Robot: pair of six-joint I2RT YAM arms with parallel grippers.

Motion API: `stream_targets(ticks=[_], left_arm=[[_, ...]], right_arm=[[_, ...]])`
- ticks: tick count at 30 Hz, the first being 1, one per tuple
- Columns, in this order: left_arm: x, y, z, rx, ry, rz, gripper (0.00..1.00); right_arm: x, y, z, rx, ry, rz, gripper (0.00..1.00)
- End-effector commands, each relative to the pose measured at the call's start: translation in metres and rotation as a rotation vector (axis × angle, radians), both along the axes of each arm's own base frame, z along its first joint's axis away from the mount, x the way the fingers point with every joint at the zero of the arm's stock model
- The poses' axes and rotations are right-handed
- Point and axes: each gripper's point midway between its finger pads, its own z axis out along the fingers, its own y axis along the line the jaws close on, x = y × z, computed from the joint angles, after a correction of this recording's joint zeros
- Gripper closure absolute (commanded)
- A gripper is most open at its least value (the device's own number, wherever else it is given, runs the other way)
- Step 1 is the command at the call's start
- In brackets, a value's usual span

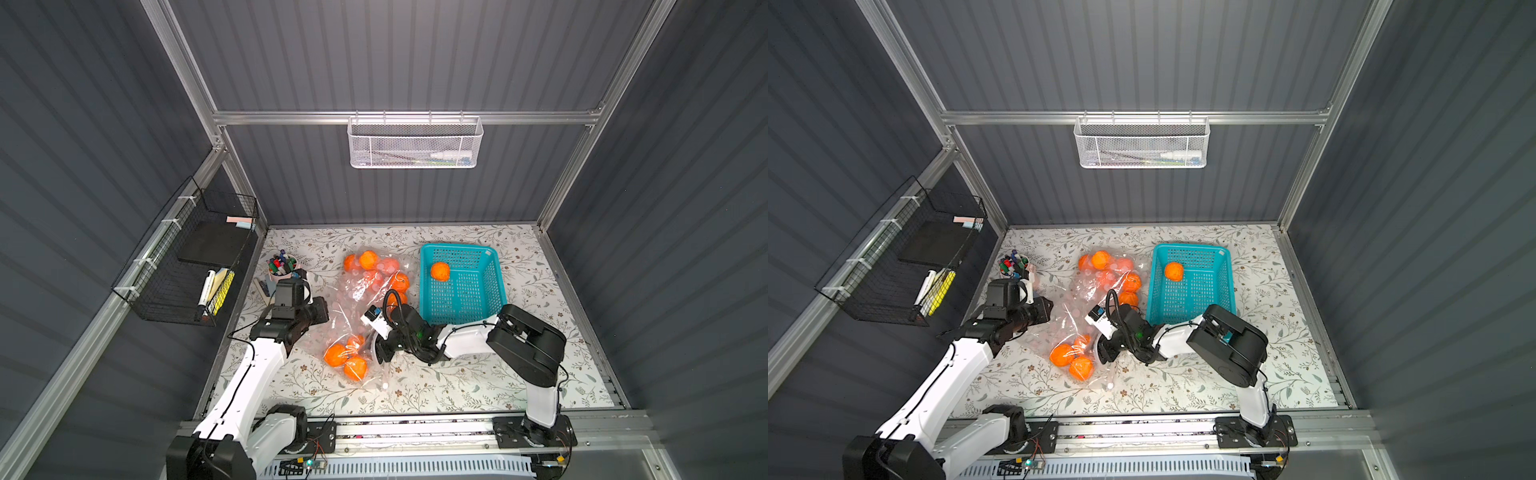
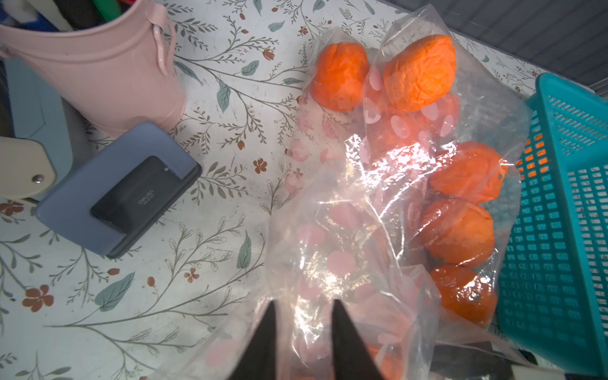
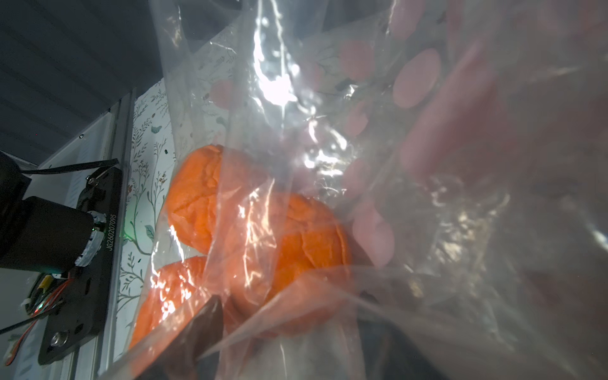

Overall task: Open the zip-top bag and take out the orange
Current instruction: Pick up the orange from the zipper food storage bag.

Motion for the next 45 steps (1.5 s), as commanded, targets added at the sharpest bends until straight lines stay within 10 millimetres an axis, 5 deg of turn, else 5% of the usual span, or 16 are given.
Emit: stream_targets(ticks=[1,7,9,16,21,31,37,39,41,45], left_arm=[[0.001,0.002,0.021,0.011,-0.006,0.005,0.01],[-0.01,0.002,0.09,-0.002,-0.119,-0.003,0.0],[-0.022,-0.003,0.088,-0.039,-0.08,-0.012,0.0],[-0.037,-0.017,0.029,-0.182,-0.009,0.004,0.0],[-0.024,-0.012,0.028,-0.181,-0.026,0.05,0.01],[-0.02,-0.034,-0.014,-0.247,0.087,0.025,0.04],[-0.022,-0.042,-0.064,-0.22,0.169,0.045,0.22],[-0.028,-0.045,-0.081,-0.204,0.203,0.052,0.38],[-0.034,-0.049,-0.088,-0.197,0.216,0.057,0.5],[-0.04,-0.05,-0.095,-0.211,0.206,0.066,0.58]], right_arm=[[0.003,-0.006,-0.003,0.01,-0.019,-0.038,0.34],[0.003,-0.015,-0.005,0.016,-0.038,-0.065,0.34],[0.006,-0.017,-0.005,0.02,-0.046,-0.083,0.34],[0.002,-0.018,-0.001,0.042,-0.054,-0.07,0.35],[-0.006,-0.017,-0.001,0.056,-0.033,-0.031,0.35],[-0.005,-0.016,0.004,0.062,-0.045,-0.031,0.36],[-0.004,-0.018,0.008,0.065,-0.05,-0.038,0.36],[-0.004,-0.02,0.008,0.064,-0.049,-0.037,0.36],[-0.004,-0.021,0.009,0.064,-0.053,-0.041,0.37],[-0.003,-0.022,0.009,0.062,-0.053,-0.048,0.37]])
